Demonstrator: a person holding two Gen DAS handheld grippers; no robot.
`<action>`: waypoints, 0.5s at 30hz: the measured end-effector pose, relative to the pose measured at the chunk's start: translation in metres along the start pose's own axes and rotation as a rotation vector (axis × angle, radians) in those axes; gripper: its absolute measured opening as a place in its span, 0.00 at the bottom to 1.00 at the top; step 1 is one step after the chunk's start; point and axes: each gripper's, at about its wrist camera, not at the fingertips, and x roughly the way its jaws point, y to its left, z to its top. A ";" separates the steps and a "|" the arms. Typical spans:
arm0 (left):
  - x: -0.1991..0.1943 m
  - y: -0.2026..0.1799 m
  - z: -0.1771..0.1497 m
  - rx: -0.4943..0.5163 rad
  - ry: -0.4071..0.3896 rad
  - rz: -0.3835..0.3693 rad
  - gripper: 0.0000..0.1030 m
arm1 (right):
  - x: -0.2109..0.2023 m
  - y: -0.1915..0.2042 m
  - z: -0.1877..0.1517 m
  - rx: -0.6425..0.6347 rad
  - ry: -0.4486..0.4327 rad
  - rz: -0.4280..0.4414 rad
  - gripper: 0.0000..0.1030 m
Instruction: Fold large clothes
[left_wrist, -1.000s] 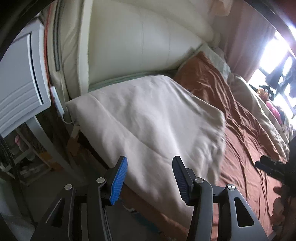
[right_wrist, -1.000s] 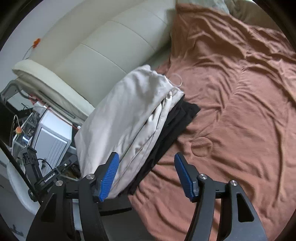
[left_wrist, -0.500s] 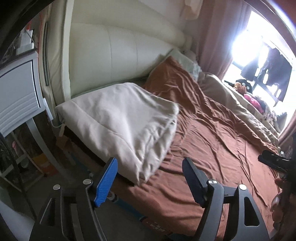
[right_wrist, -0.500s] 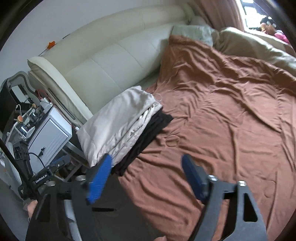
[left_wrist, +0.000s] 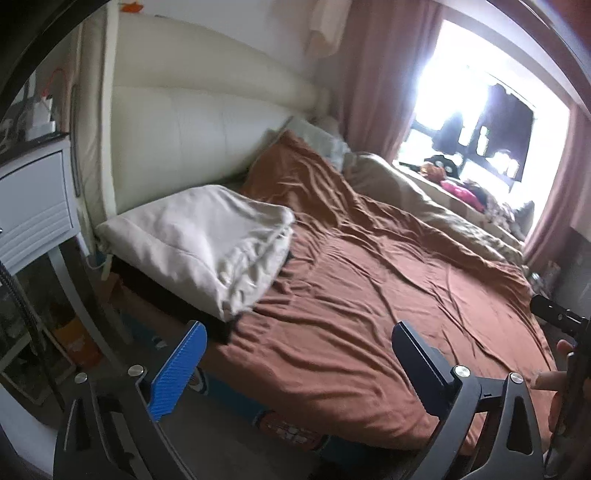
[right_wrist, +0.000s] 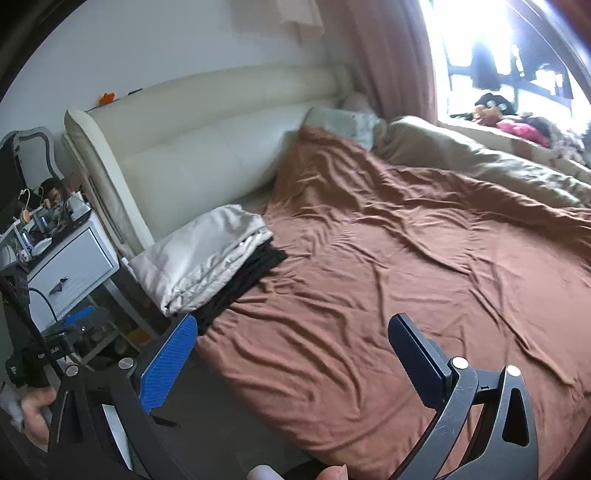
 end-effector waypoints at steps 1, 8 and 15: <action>-0.004 -0.004 -0.004 0.010 -0.001 -0.008 0.99 | -0.008 0.000 -0.009 0.008 -0.010 -0.010 1.00; -0.041 -0.032 -0.037 0.076 -0.018 -0.090 0.99 | -0.071 -0.002 -0.062 0.071 -0.054 -0.077 1.00; -0.086 -0.051 -0.070 0.127 -0.054 -0.160 0.99 | -0.136 0.002 -0.110 0.111 -0.101 -0.138 1.00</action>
